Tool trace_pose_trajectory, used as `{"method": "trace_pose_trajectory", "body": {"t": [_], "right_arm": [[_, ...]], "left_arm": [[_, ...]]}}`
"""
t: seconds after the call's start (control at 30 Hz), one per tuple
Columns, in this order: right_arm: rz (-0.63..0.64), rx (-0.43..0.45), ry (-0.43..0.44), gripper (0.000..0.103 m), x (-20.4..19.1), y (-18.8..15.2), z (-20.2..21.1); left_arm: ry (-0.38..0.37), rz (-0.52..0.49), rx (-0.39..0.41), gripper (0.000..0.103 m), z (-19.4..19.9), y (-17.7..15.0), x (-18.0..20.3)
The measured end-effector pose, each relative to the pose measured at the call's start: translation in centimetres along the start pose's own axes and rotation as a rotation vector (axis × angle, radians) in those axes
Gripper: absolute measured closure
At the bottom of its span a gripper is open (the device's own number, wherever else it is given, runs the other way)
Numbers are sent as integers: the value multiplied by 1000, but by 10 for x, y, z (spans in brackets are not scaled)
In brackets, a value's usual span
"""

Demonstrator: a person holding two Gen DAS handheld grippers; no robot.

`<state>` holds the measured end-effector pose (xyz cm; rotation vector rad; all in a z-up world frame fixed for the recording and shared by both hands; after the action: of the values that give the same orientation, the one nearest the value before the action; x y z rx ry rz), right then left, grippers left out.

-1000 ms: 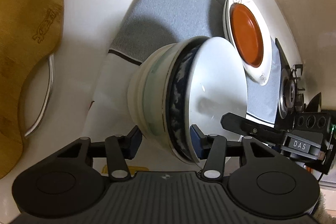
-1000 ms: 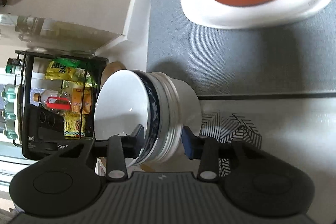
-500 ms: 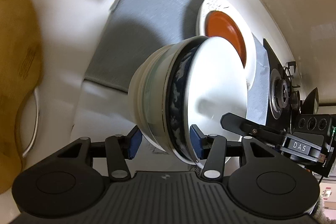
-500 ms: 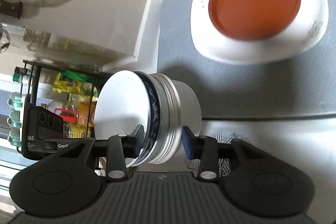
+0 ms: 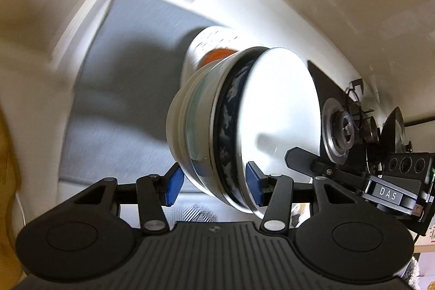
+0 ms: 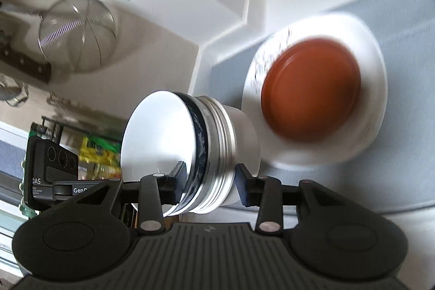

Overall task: Organize plates and bowls
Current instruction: 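Lower the nested bowls onto the terracotta plate and open both grippers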

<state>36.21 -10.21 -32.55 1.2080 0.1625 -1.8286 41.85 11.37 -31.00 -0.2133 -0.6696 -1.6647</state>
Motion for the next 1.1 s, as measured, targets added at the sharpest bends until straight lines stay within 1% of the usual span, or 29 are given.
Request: {"method": "trace_pose_trajectory", "body": {"t": [0.23,0.33,0.47,0.57,0.87,0.97,1.03,1.1], "right_arm": [[30,88,-10,60,1,44,17],[35,116,-24,59,7,59,19],[13,129,-41,59,25,72,14],[7,129,-62,60,40,75,7],[-55,117,-124,60,90,75,-22],[-65,105,-145,59,100,71,-29],[-58,114,-137,59,101,71,-30],[-48,113,-138,59,102,71,-31]], "left_arm": [[-16,-78,37,50,-4,33,35],[-25,-85,32,50,-16,45,40],[-18,-91,17,50,-34,52,40],[-18,-85,-12,50,-54,55,44],[-25,-59,-76,50,-119,59,29],[-32,-37,-88,50,-131,55,22],[-37,-51,-67,50,-133,56,22],[-37,-52,-68,50,-134,58,21]]}}
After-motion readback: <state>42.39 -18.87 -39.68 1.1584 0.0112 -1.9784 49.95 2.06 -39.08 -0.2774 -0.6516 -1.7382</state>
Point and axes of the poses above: each gripper's, at about its wrist camera, not at the fingertips, and z roughly against the way its jaws point, x to its right, y to its top, the point moved 7 cm from there along -z, roughly the way its jaws point, and after that the axes turned 7 degrees about x, right-handed, at the moved point
